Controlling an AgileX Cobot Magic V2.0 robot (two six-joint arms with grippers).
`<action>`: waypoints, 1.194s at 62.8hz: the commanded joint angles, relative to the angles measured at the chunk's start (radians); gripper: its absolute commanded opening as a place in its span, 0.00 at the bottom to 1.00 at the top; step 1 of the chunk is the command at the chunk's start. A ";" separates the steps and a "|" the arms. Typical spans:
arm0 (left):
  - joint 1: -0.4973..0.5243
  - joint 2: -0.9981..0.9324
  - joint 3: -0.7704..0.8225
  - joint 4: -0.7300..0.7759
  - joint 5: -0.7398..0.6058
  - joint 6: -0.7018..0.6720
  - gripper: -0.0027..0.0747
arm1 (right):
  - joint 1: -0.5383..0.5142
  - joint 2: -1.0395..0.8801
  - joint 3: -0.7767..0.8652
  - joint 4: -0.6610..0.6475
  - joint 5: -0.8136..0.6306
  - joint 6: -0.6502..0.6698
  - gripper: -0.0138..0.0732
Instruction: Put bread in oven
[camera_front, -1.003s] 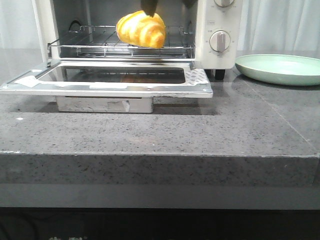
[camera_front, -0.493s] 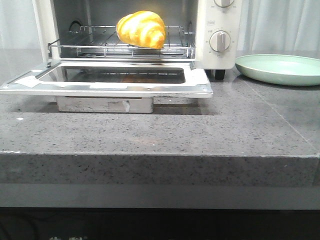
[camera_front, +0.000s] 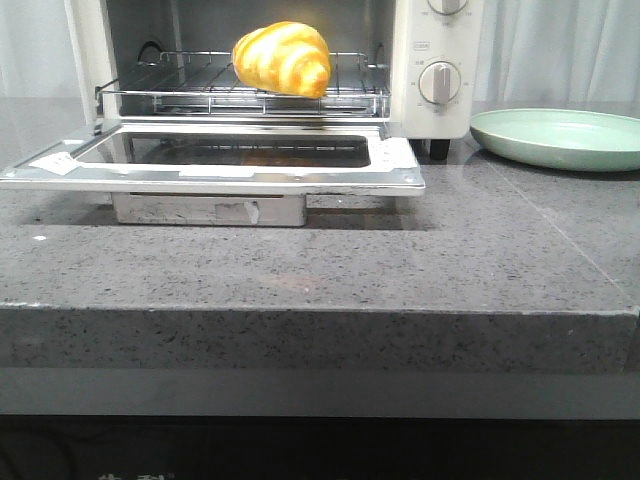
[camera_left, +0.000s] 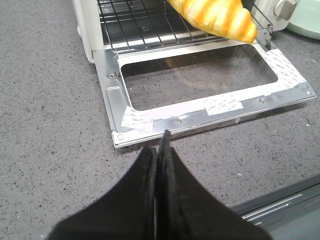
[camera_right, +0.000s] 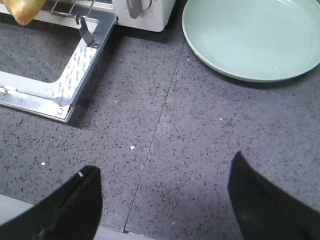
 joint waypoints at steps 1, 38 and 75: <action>0.003 -0.001 -0.027 -0.006 -0.062 -0.008 0.01 | -0.008 -0.035 -0.017 -0.007 -0.042 -0.001 0.76; 0.003 -0.001 -0.027 -0.006 -0.062 -0.008 0.01 | -0.008 -0.043 -0.017 -0.011 0.002 -0.001 0.02; 0.094 -0.164 0.099 -0.010 -0.169 -0.008 0.01 | -0.008 -0.043 -0.017 -0.010 0.017 -0.001 0.02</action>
